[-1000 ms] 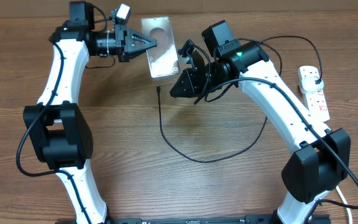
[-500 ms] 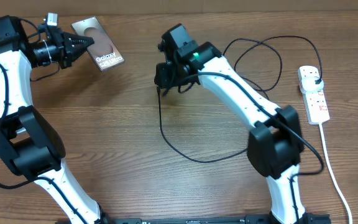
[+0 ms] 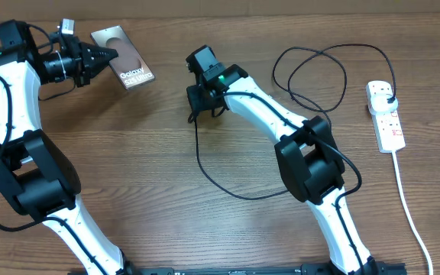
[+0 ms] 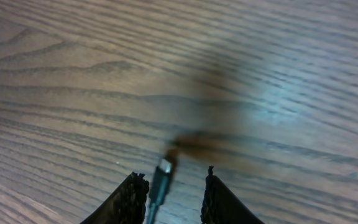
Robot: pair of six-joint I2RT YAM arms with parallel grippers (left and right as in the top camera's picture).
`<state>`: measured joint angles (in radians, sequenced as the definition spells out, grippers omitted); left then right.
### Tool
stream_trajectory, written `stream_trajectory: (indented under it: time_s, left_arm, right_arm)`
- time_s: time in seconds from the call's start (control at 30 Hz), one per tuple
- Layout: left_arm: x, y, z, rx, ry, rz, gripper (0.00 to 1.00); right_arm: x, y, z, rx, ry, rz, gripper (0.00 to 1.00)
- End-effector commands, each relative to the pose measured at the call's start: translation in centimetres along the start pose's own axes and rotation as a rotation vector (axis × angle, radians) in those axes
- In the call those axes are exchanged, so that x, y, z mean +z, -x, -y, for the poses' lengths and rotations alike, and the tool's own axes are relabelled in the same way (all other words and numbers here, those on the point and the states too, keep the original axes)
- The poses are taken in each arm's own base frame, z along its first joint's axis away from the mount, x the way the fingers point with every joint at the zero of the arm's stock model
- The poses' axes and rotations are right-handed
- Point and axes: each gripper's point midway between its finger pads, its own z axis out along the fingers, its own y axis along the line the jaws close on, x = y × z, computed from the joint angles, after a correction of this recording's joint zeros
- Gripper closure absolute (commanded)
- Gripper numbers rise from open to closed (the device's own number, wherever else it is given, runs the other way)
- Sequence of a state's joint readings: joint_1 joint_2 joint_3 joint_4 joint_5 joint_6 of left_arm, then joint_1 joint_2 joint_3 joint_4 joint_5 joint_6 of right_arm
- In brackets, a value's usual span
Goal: Plug charger to phone and switch on socket
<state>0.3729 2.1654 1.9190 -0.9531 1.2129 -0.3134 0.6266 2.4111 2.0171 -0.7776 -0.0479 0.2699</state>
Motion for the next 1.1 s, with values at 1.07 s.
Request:
stream_trajectory:
  time_s: [1.07]
  left_arm:
    - [-0.5,-0.7,1.6,0.031,-0.020,-0.007,0.96]
  right_arm:
    - [0.5,-8.5,4.0,0.182,-0.262,-0.339,0.89]
